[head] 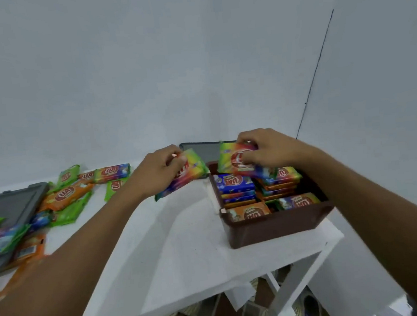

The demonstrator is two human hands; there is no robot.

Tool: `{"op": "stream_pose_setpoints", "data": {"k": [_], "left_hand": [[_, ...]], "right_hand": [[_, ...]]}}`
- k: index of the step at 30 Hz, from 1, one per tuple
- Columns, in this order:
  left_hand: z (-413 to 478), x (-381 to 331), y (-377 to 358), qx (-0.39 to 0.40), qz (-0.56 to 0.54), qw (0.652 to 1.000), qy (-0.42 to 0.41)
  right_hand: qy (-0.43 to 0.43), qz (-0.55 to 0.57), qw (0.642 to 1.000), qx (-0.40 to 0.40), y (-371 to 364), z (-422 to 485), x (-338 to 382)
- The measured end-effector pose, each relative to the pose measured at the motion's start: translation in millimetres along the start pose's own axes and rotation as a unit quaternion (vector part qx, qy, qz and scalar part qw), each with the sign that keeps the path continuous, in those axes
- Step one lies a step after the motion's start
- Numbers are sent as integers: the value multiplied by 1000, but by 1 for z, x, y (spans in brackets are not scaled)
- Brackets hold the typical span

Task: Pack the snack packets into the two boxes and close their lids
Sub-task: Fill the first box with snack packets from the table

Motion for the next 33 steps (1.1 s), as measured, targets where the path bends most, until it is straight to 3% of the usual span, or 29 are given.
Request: {"op": "stream_pose_setpoints", "data": {"k": [4, 8, 13, 16, 20, 26, 33], "left_hand": [[13, -74, -54, 72, 27, 996, -48], [16, -108, -118, 156, 52, 983, -77], [5, -102, -187, 243, 154, 955, -69], [1, -90, -199, 238, 226, 943, -60], [1, -85, -197, 220, 253, 941, -50], [-1, -79, -195, 289, 249, 924, -18], [0, -84, -202, 338, 160, 926, 42]], "right_hand": [[-7, -66, 991, 112, 1, -30, -74], [-18, -43, 977, 207, -27, -47, -123], [14, -86, 957, 277, -63, -46, -145], [29, -96, 941, 324, -77, -51, -154], [72, -82, 941, 321, -83, -56, -157], [93, -101, 937, 320, -80, -56, -161], [105, -46, 951, 287, -75, -52, -159]]}}
Point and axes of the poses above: each hand's wrist, its own z-axis towards the middle knuckle, its own y-axis out of the back of the hand, x = y × z, the point moved 10 cm from there along z, towards the middle knuckle, and after that the axes turned 9 degrees about y, right-handed, at the moved point
